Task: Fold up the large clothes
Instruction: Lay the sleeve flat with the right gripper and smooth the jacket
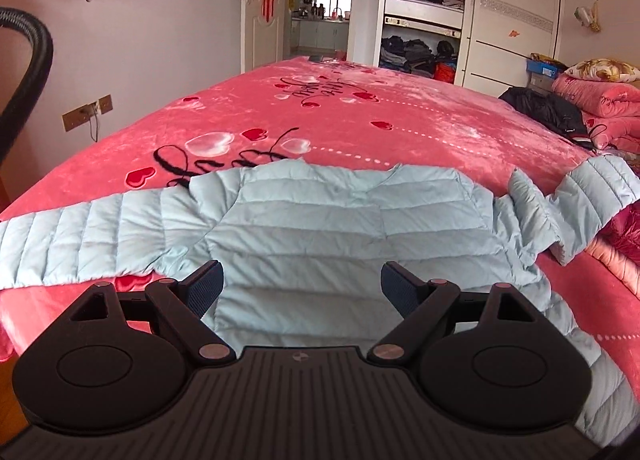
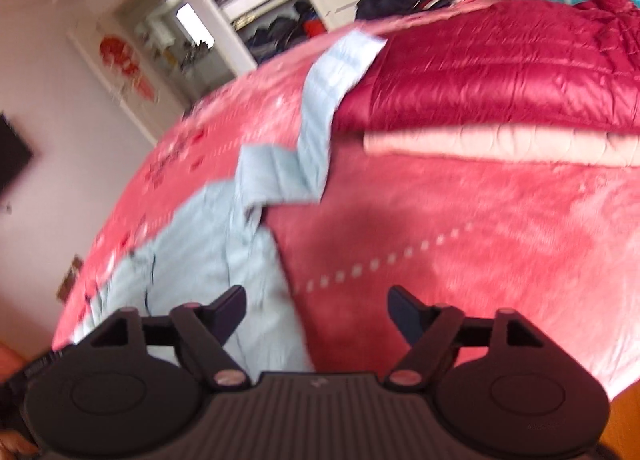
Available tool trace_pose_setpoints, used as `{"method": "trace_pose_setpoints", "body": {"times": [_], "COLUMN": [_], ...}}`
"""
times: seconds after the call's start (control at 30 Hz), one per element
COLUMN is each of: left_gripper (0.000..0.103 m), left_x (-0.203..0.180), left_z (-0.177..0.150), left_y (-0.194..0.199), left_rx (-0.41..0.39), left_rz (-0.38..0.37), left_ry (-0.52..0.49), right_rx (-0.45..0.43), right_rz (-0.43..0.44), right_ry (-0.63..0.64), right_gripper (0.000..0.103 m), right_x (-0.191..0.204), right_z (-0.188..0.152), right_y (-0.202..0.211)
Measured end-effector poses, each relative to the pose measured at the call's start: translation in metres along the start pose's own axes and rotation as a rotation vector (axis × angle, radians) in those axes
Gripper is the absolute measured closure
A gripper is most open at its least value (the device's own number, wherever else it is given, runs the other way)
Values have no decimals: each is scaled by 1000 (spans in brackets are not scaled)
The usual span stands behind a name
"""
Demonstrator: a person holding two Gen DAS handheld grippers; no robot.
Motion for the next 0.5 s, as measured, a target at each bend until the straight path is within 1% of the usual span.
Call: {"method": "trace_pose_setpoints", "body": {"times": [0.07, 0.13, 0.23, 0.4, 0.5], "left_gripper": [0, 0, 0, 0, 0], "left_x": [-7, -11, -11, -2, 0], "left_z": [5, 12, 16, 24, 28], "left_y": [-14, -24, -42, -69, -81], "left_rx": [-20, -34, -57, -76, -79], "left_rz": [-12, -14, -19, -38, -73], "left_ry": [-6, -18, -16, 2, 7], "right_rx": [-54, -106, -159, -203, -217], "right_rz": [-22, -49, -50, -19, -18], "right_ry": [-4, 1, 11, -9, -55], "right_gripper": [19, 15, 15, 17, 18], "right_x": [-5, -9, -11, -8, -11], "right_z": [21, 43, 69, 100, 115], "right_y": [-3, -9, -23, -61, -87]}}
Point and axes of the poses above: each gripper's, at about its wrist camera, not at the fingertips, and y roughly against the way its jaws point, x to its left, z to its top, the point moved 10 cm from there along -y, roughly the way its jaws point, and after that the axes turned 4 degrees about -x, right-handed, at the moved point
